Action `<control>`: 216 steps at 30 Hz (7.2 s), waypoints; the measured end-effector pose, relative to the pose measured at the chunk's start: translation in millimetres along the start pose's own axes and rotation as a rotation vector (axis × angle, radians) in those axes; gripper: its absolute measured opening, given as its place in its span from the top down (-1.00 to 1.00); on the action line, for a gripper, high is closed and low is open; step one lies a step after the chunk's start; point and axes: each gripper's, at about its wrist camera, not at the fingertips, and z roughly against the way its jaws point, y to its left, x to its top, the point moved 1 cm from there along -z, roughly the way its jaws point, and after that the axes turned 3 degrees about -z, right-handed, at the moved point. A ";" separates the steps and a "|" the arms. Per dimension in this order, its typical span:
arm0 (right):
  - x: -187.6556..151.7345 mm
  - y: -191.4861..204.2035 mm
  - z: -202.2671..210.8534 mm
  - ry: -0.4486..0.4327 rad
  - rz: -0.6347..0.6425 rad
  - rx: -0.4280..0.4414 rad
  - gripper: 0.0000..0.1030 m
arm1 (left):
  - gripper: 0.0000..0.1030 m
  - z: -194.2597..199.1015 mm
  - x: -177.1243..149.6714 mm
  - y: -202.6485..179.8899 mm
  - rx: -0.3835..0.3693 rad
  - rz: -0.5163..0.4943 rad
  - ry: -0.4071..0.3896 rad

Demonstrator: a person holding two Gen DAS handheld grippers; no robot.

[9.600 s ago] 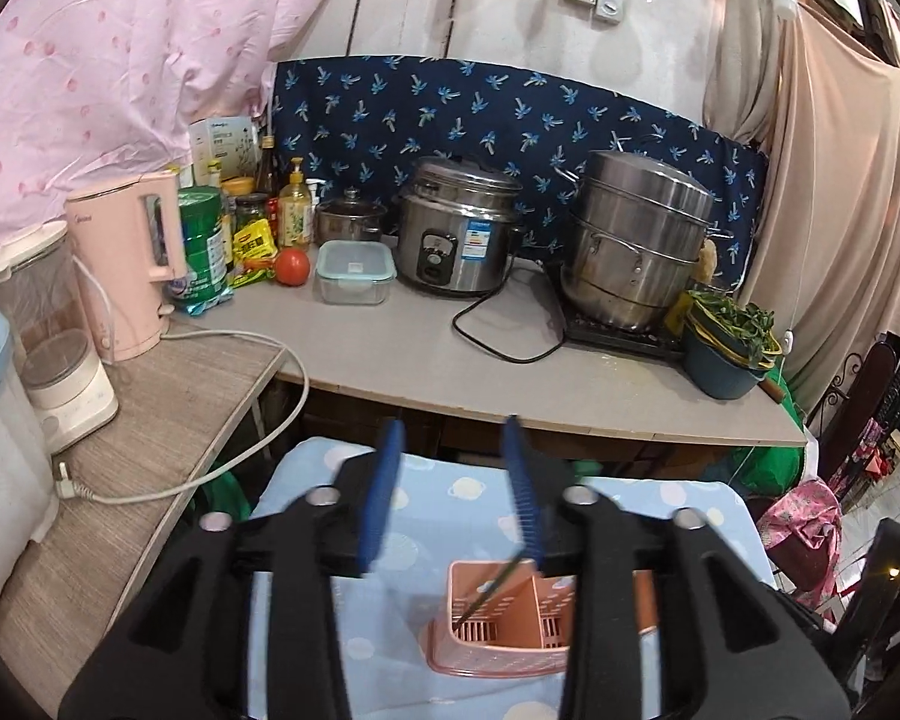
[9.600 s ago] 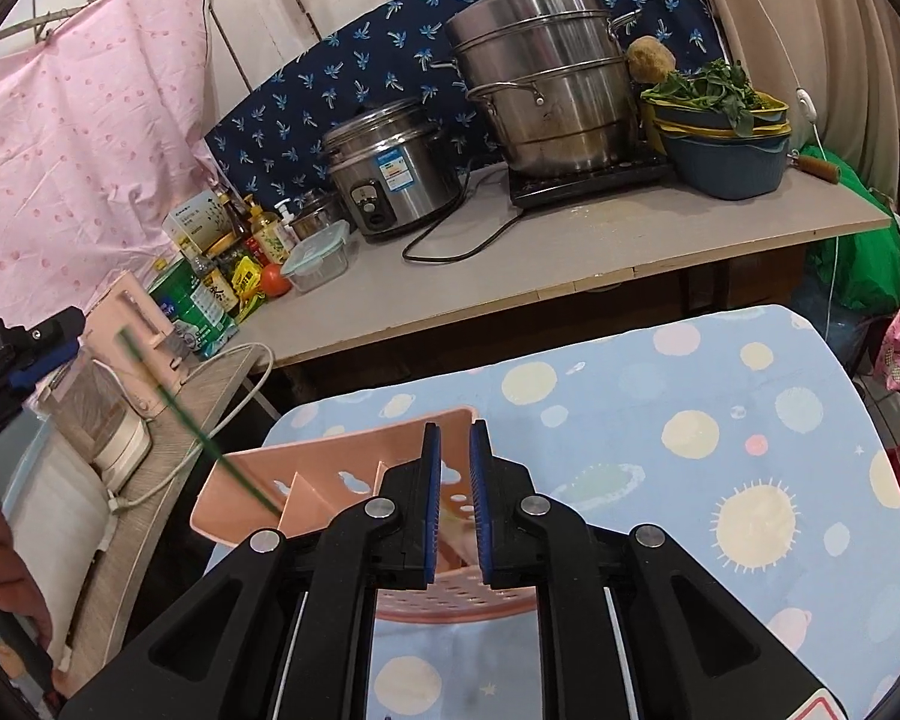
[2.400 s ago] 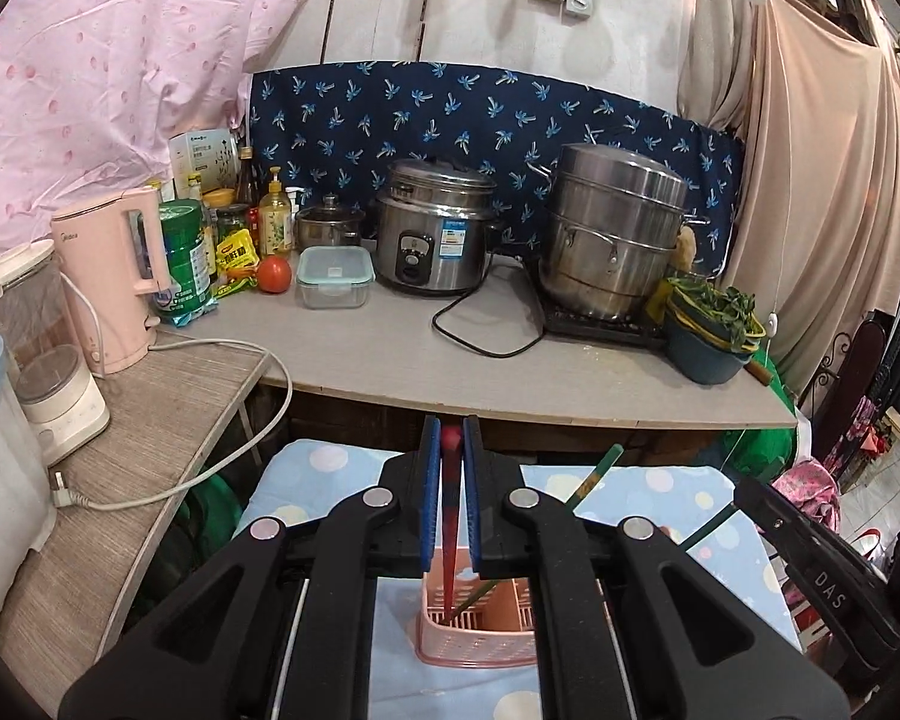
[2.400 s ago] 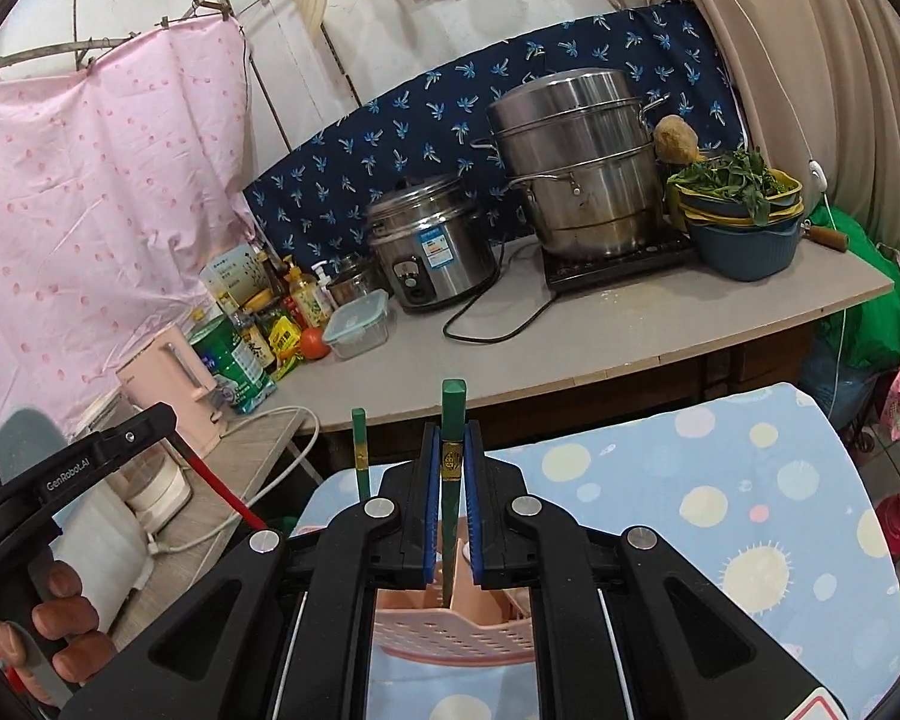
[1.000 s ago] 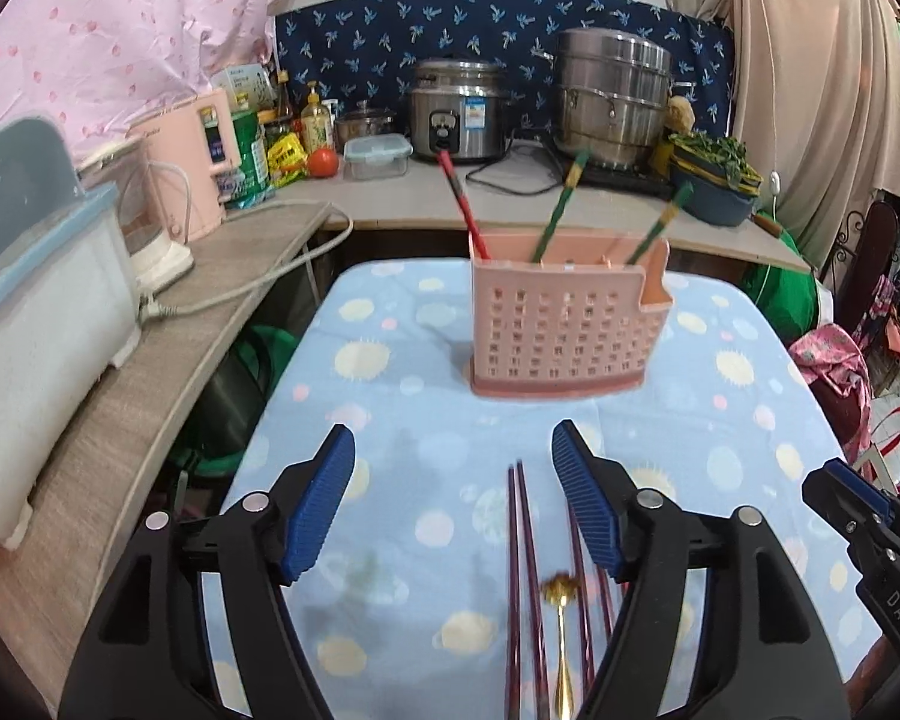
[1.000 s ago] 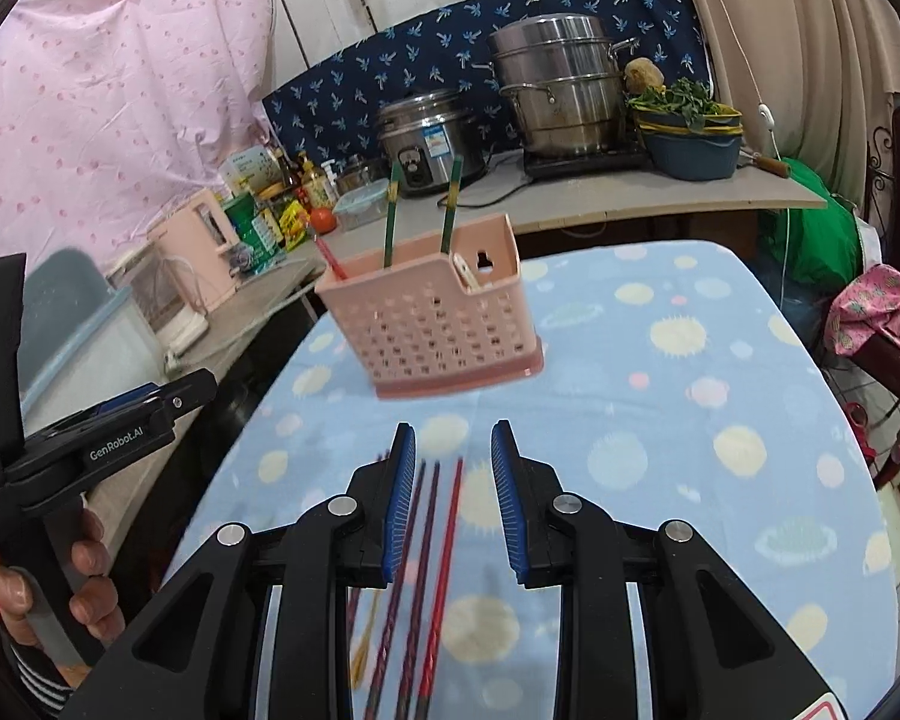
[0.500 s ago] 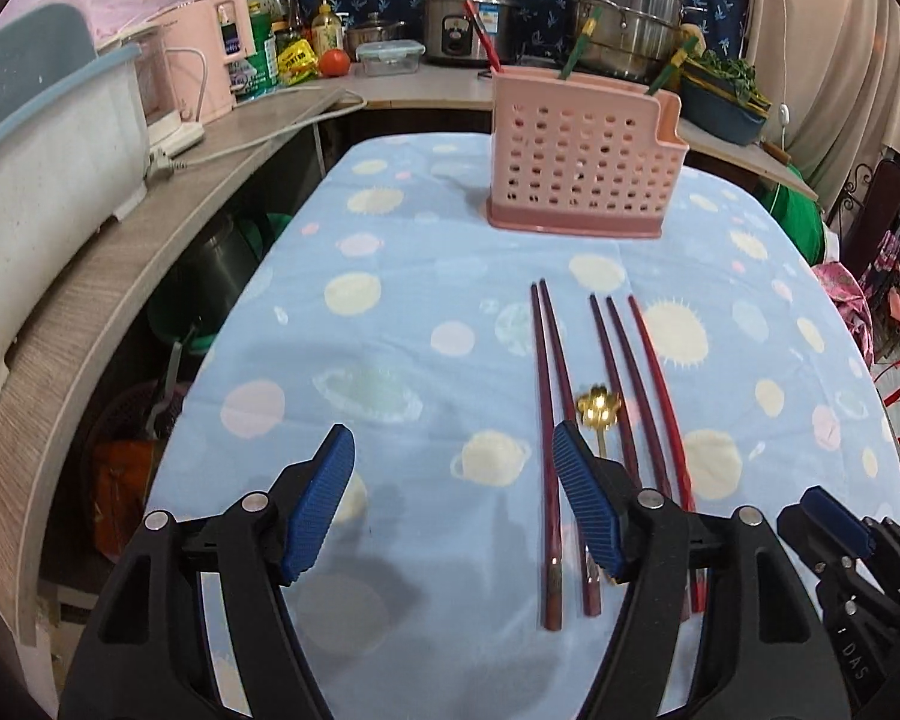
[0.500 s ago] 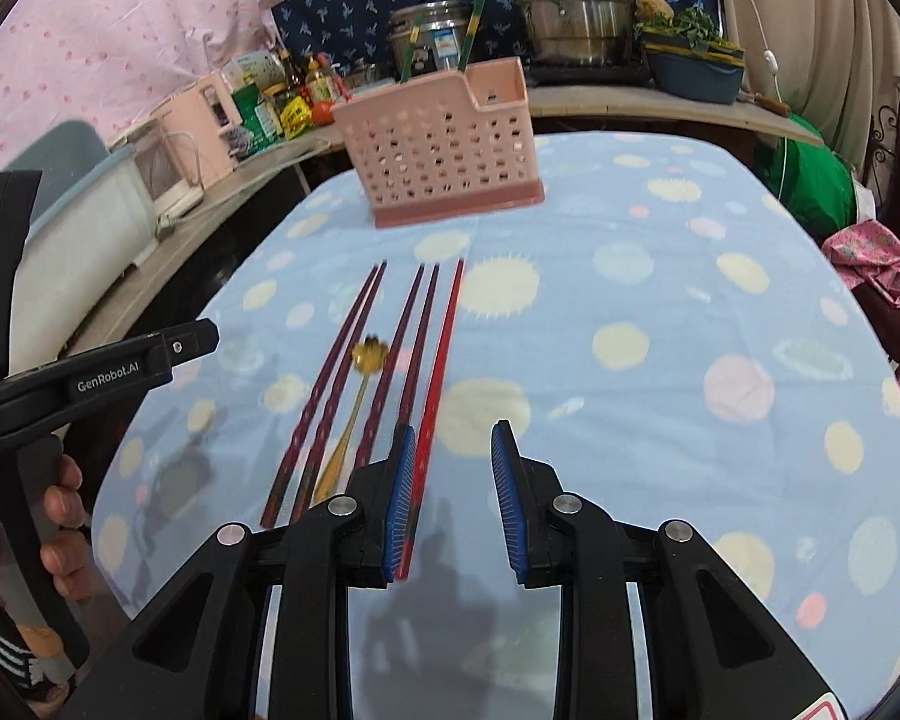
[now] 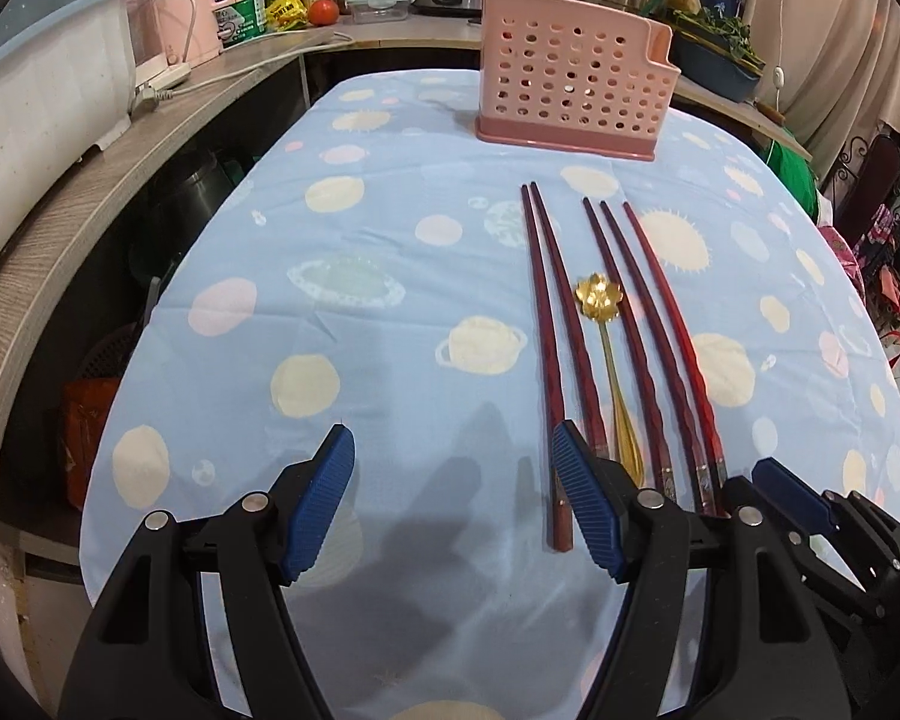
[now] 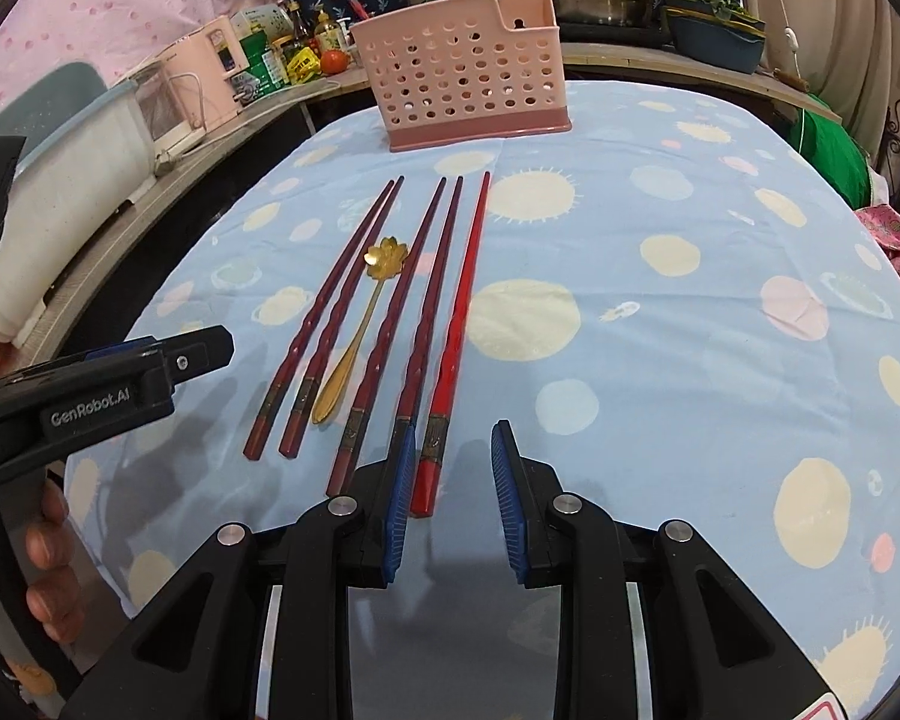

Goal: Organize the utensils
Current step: 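Grasp a red chopstick with the right tool, then grasp a dark red chopstick with the left tool, then lift both chopsticks up over the pink holder with both tools, then lower both chopsticks into the pink holder and open both tools, then move both open tools back down to the remaining chopsticks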

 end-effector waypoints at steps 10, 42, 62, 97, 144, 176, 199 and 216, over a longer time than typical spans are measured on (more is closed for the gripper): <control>-3.2 -3.1 -2.5 -0.017 0.017 -0.049 0.82 | -0.26 -3.7 -10.8 -1.2 -0.028 -0.002 0.021; -4.9 -14.0 2.9 -0.023 -0.018 -0.029 0.87 | 0.86 -15.1 -18.5 -15.1 -0.086 -0.018 0.035; 68.9 -36.8 87.2 -0.224 -0.106 0.018 0.87 | 0.86 58.1 36.9 18.3 -0.114 0.058 -0.128; 233.8 -46.7 154.7 -0.558 -0.133 0.116 0.87 | 0.86 152.4 215.2 39.4 -0.111 0.121 -0.481; 353.2 -55.3 21.7 -0.508 -0.227 0.136 0.22 | 0.24 34.8 323.6 3.4 -0.091 0.073 -0.480; 259.6 -28.1 65.8 -0.443 -0.083 0.097 0.13 | -0.14 64.6 242.8 -20.2 0.029 -0.033 -0.421; 89.3 -7.9 45.5 -0.166 0.048 -0.022 0.13 | -0.16 33.3 93.7 -5.5 0.054 -0.040 -0.195; 6.7 7.6 6.7 -0.010 0.055 -0.024 0.21 | -0.16 -3.6 13.1 2.6 0.027 -0.014 -0.028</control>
